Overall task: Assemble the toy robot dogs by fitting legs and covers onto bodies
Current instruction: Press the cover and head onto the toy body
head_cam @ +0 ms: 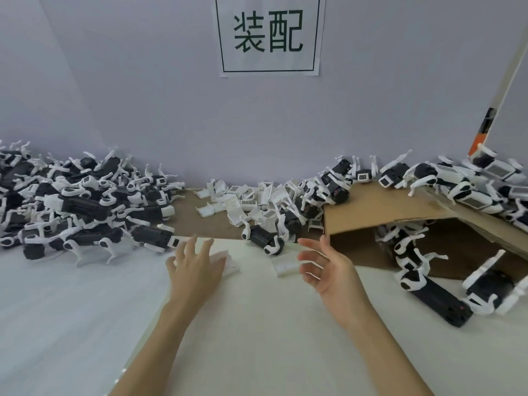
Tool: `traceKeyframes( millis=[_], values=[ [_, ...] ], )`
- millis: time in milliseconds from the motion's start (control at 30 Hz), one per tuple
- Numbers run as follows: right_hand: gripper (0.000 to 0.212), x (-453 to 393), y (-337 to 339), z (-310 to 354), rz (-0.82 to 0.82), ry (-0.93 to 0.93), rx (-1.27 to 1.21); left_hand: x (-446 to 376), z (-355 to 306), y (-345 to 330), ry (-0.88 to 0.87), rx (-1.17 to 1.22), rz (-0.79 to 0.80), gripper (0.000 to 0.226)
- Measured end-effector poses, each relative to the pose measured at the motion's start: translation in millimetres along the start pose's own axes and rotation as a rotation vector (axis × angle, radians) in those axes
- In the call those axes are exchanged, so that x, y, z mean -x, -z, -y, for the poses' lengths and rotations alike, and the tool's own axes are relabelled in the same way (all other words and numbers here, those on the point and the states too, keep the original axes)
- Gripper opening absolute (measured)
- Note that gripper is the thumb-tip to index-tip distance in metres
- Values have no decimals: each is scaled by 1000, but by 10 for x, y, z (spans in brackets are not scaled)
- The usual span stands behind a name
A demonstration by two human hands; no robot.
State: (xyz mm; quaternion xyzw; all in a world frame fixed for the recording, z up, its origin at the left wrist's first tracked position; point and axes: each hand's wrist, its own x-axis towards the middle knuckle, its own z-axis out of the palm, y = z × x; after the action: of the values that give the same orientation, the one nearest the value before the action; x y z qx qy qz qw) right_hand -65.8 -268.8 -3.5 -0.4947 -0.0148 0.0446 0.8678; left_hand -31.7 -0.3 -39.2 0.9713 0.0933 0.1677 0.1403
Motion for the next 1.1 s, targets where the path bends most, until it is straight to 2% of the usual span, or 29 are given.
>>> traceKeyframes(
  millis=[67, 200, 267, 333, 400, 500, 567, 667, 833, 900, 967, 1100],
  values=[
    [40, -6, -1, -73, -38, -33, 13, -41, 64, -59, 6, 59, 102, 39],
    [35, -36, 32, -126, -102, -85, 13, -49, 90, -68, -63, 112, 44, 33],
    [36, -49, 44, -139, -119, -101, 12, -12, 19, -41, -186, 89, -52, 36],
    [36, -60, 45, -132, -127, -103, 6, 22, -137, -37, -381, 131, -152, 36],
    [37, -71, 46, -131, -126, -97, 5, 49, -397, -69, -503, 169, -115, 39],
    [39, -60, 48, -143, -122, -101, 22, 12, -820, -172, -404, 317, 57, 52],
    [39, -42, 51, -145, -115, -108, 32, -75, -976, -241, -321, 359, 79, 47],
    [40, -22, 57, -130, -109, -121, 32, -185, -1043, -314, -270, 417, 46, 28],
    [32, -46, 64, -118, -171, -142, -13, -112, -991, -175, -179, 734, -122, 26],
    [26, -54, 31, -126, -193, -168, -89, 15, -904, -78, -185, 953, -62, 26],
    [34, -52, -16, -133, -150, -190, -157, 180, -800, -38, -234, 1108, 41, 28],
    [46, -4, -64, -144, -15, -133, -79, 338, -666, -17, -182, 1343, 203, 32]
  ],
)
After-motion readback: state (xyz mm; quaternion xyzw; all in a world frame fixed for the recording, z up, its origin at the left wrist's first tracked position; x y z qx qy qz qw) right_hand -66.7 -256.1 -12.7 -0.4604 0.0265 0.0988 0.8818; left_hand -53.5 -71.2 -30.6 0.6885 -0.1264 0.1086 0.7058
